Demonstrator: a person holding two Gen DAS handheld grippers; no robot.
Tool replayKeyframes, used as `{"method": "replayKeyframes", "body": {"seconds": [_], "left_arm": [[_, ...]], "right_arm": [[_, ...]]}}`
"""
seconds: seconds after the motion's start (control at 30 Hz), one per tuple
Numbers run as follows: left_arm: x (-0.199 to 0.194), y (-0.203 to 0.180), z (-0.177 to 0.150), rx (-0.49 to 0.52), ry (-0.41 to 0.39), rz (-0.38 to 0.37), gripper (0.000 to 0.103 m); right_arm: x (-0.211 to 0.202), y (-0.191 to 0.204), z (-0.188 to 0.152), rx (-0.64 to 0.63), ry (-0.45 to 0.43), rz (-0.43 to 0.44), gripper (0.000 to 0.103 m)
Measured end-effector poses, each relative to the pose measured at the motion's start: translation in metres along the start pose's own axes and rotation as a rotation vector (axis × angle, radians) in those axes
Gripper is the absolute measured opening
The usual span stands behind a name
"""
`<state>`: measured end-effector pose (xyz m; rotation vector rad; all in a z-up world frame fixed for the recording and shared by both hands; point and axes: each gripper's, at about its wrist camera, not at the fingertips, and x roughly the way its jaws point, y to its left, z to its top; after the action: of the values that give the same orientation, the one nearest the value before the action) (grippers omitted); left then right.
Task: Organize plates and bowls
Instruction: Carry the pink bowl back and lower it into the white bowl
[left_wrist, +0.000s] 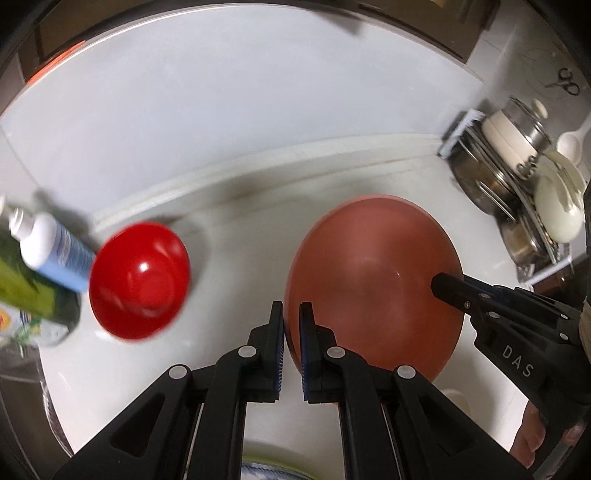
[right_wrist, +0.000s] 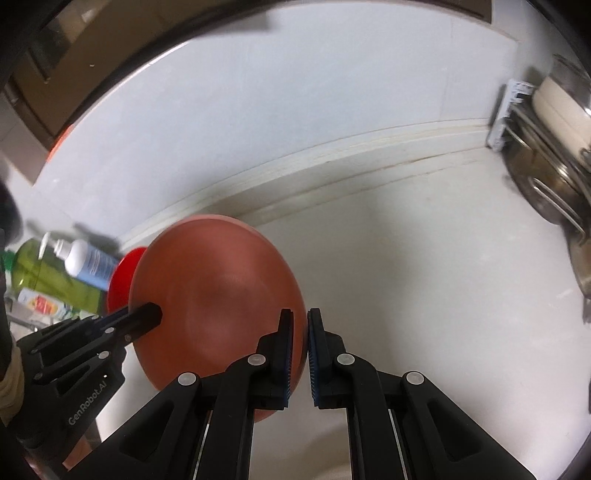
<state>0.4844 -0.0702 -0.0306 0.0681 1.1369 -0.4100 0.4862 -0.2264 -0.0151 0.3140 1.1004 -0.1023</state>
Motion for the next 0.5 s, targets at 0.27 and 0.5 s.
{"method": "replayKeyframes", "body": {"seconds": [0.27, 0.5], "left_arm": [[-0.012, -0.031, -0.041, 0.004, -0.005, -0.028, 0.008], [-0.020, -0.055, -0.071, 0.051, -0.003, -0.041, 0.010]], "right_arm": [[-0.032, -0.025, -0.045, -0.003, -0.017, -0.017, 0.009], [-0.058, -0.049, -0.087, 0.015, -0.025, -0.030, 0.009]]}}
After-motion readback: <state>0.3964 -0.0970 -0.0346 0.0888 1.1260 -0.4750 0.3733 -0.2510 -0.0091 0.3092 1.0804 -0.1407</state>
